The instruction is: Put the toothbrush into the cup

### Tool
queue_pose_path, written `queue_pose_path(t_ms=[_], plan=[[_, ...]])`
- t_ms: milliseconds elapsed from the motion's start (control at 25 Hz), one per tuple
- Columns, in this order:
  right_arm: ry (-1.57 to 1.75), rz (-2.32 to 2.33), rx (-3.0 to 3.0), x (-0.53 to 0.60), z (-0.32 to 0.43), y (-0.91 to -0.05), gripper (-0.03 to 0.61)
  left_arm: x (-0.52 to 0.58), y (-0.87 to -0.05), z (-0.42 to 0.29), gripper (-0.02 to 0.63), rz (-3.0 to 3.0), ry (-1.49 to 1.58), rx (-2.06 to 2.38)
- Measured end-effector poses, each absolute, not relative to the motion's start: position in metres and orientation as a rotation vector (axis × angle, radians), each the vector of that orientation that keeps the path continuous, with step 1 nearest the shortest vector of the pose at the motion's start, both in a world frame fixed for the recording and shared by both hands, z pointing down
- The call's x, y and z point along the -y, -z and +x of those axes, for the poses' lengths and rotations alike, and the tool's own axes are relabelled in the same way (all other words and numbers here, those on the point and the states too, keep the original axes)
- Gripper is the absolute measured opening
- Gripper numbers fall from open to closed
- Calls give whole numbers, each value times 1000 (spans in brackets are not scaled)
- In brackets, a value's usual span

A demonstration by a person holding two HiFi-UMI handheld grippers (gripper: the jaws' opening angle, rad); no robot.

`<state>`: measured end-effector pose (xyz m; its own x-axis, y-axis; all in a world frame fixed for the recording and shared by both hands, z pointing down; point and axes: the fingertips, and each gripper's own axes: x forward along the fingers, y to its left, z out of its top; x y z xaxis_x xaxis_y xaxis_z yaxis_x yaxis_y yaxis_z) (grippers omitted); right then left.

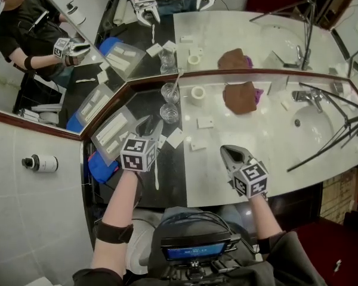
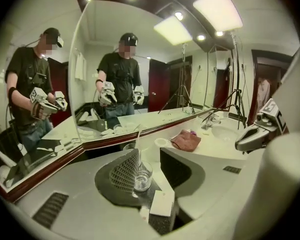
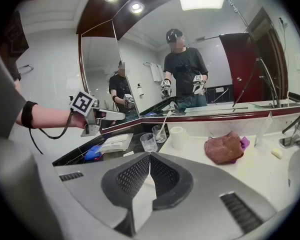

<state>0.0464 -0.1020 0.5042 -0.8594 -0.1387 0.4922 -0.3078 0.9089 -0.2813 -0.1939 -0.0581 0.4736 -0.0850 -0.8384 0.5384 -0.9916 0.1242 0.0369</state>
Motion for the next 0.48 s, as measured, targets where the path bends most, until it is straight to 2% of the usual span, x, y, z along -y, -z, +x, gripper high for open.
queue_pose_path(t_ms=[80,480], plan=[[-513,331,2588,98,46,-511,20,82,-477,-199,161,1790,-486,1919],[-622,389,2593,83,37,-540,20,172,-535,-223,204,1827,-667,1745]])
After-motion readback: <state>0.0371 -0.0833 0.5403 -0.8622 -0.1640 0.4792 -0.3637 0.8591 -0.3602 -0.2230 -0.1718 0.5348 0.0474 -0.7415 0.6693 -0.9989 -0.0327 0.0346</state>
